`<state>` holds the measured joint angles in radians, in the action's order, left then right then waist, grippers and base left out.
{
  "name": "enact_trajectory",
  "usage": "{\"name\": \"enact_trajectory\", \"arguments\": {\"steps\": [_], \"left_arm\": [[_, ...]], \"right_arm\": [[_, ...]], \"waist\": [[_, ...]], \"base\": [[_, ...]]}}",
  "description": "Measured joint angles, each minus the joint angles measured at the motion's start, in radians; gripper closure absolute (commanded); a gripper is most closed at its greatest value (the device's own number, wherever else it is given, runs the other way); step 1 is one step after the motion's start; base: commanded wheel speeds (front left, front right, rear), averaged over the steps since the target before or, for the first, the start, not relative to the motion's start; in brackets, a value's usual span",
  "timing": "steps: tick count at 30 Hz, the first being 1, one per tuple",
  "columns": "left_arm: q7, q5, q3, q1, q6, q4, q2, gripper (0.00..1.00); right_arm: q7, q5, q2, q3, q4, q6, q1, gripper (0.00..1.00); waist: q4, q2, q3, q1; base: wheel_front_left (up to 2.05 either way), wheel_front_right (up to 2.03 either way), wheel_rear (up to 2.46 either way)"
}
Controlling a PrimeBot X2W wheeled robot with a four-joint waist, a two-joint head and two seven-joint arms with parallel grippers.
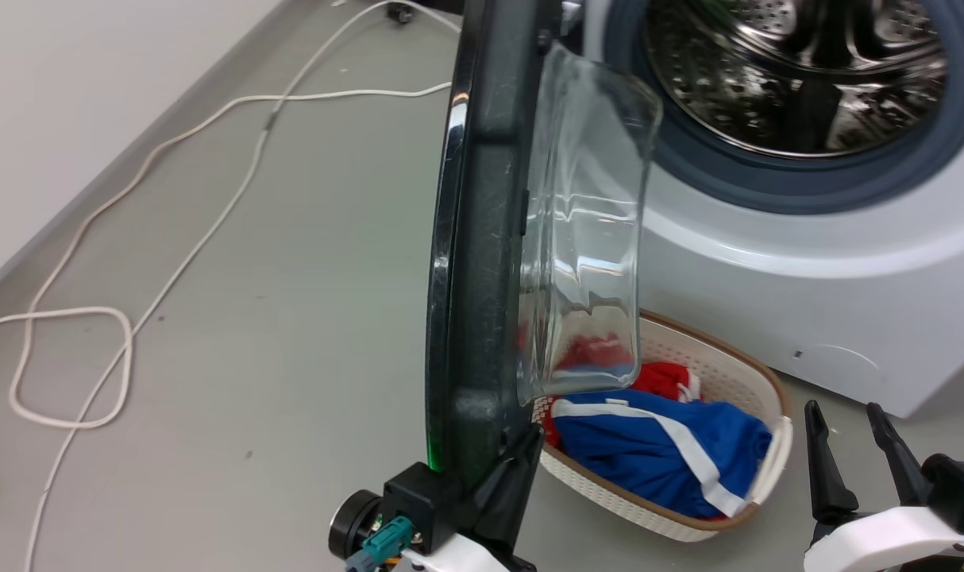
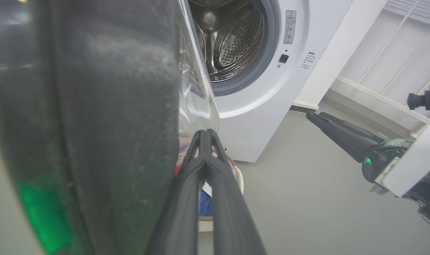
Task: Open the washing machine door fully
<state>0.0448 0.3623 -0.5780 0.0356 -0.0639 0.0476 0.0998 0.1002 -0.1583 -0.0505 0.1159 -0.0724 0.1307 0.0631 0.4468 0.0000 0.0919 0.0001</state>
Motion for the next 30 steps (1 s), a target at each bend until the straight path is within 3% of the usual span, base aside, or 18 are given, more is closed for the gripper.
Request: {"name": "enact_trajectory", "arguments": {"steps": [7, 12, 20, 30], "left_arm": [[0.030, 0.011, 0.042, -0.003, -0.034, -0.011, 0.004, 1.00], [0.063, 0.025, 0.103, -0.004, -0.062, -0.028, 0.020, 1.00], [0.105, 0.050, 0.211, 0.035, -0.086, -0.081, 0.067, 1.00], [0.171, 0.119, 0.387, 0.117, -0.095, -0.177, 0.145, 1.00]], "right_arm": [[-0.005, 0.005, 0.000, 0.010, 0.012, 0.000, -0.004, 0.00], [-0.019, 0.012, 0.000, 0.001, 0.020, 0.000, -0.026, 0.00], [-0.022, 0.014, 0.000, 0.001, 0.027, 0.000, -0.034, 0.00], [-0.036, 0.020, 0.000, 0.012, 0.040, 0.000, -0.048, 0.00]], "waist": [[0.076, 0.0000, 0.009, 0.0000], [0.095, 0.0000, 0.030, 0.0000], [0.092, 0.0000, 0.043, 0.0000], [0.030, 0.0000, 0.092, 0.0000]], "base": [[0.00, 0.00, 0.00], [0.00, 0.00, 0.00], [0.00, 0.00, 0.00], [0.00, 0.00, 0.00]]}}
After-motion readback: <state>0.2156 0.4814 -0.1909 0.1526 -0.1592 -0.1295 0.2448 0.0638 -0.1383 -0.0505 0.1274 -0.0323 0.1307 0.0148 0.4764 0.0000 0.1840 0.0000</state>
